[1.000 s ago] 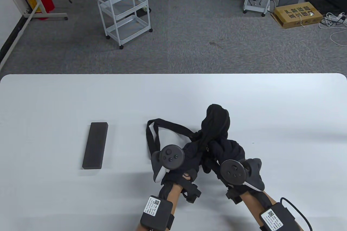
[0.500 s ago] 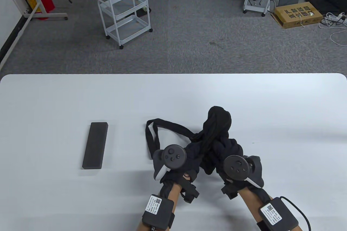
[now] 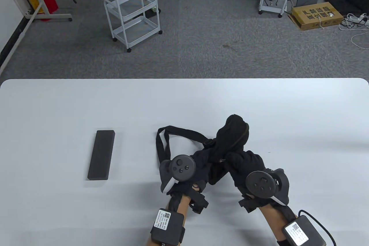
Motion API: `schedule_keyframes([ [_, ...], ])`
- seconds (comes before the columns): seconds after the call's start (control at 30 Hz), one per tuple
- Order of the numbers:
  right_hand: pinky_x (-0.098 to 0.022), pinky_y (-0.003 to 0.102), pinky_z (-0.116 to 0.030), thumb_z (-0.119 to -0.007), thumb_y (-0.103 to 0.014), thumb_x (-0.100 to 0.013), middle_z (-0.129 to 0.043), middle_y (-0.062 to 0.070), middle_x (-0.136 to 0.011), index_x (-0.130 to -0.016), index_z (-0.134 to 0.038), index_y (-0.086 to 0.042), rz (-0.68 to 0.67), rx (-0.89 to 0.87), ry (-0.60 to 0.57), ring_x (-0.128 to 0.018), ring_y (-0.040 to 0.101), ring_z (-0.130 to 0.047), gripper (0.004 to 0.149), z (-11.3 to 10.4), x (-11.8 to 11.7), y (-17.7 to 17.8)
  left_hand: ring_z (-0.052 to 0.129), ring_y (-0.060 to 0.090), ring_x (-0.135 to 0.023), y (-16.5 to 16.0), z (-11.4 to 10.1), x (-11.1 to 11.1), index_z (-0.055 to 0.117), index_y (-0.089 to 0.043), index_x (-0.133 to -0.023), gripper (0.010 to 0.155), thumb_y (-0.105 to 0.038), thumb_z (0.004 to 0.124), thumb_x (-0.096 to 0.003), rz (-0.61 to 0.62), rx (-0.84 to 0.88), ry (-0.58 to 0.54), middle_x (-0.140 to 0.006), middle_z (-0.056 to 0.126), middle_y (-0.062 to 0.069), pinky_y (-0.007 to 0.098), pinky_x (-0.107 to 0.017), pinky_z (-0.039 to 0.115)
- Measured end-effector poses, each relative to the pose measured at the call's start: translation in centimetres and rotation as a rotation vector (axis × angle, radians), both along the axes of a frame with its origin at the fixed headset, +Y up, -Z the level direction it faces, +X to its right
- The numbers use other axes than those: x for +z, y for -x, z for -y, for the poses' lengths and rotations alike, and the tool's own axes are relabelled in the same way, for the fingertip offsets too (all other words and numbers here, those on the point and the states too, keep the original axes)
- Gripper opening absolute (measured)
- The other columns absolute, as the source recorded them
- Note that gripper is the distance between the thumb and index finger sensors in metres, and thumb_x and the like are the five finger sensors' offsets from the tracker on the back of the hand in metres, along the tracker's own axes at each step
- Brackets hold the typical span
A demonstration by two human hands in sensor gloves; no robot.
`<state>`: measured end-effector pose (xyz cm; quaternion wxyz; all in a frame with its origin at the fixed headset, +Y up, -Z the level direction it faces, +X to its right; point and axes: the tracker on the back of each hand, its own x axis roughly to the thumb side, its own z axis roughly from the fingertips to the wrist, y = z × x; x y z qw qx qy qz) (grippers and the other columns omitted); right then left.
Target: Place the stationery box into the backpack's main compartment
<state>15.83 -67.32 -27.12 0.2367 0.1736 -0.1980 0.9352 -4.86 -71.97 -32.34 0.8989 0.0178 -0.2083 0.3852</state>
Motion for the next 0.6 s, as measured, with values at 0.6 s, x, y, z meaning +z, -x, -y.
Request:
schedule_keyframes([
  [0.6, -0.064, 0.06, -0.068, -0.078, -0.033, -0.054, -0.085, 0.007, -0.076, -0.088, -0.077, -0.012, 0.031, -0.093, -0.015, -0.063, 0.031, -0.088, 0.04, -1.5, 0.0, -2.1, 0.085, 0.037, -0.076, 0.2, 0.0, 0.0, 0.073, -0.017, -0.101, 0.049, -0.025, 0.068, -0.0527, 0.014, -0.01, -0.008, -0.096, 0.08, 0.011, 0.056, -0.044, 0.088],
])
